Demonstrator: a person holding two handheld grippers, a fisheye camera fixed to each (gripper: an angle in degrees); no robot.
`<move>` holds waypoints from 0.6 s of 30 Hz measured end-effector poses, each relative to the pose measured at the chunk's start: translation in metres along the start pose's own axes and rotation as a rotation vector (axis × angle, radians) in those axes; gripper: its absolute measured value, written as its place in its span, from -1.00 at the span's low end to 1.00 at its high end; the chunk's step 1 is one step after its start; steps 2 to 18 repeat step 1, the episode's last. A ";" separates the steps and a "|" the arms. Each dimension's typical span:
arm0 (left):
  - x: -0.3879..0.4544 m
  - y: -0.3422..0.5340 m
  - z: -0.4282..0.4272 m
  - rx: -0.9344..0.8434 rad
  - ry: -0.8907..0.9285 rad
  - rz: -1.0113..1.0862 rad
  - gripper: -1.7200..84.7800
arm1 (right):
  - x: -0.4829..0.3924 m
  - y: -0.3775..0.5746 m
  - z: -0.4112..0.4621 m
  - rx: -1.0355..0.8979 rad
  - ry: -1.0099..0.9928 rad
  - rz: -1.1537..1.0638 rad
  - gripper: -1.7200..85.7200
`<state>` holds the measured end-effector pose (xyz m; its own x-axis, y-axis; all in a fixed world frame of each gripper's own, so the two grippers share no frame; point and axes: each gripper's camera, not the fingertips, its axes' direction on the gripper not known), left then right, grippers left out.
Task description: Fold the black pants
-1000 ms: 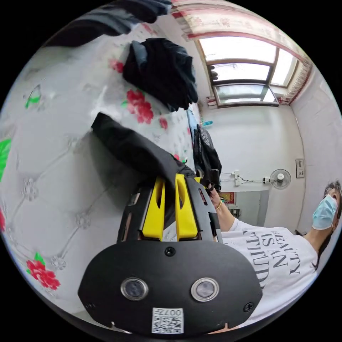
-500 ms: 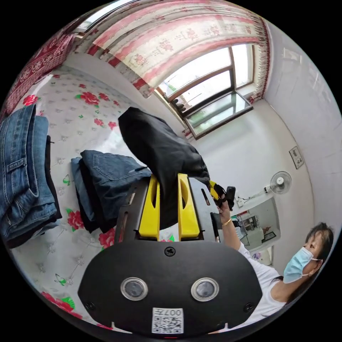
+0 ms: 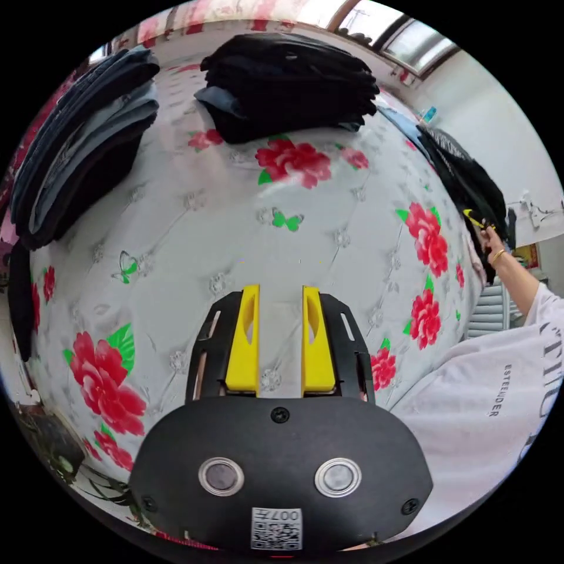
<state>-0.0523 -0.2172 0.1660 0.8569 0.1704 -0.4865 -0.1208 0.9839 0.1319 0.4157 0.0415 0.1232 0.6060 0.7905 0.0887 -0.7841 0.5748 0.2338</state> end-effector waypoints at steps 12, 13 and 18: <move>0.022 0.006 0.007 -0.020 -0.046 0.017 -0.73 | 0.026 0.004 -0.007 0.023 0.137 0.024 -0.75; 0.022 0.006 0.007 -0.020 -0.046 0.017 -0.73 | 0.026 0.004 -0.007 0.023 0.137 0.024 -0.75; 0.022 0.006 0.007 -0.020 -0.046 0.017 -0.73 | 0.026 0.004 -0.007 0.023 0.137 0.024 -0.75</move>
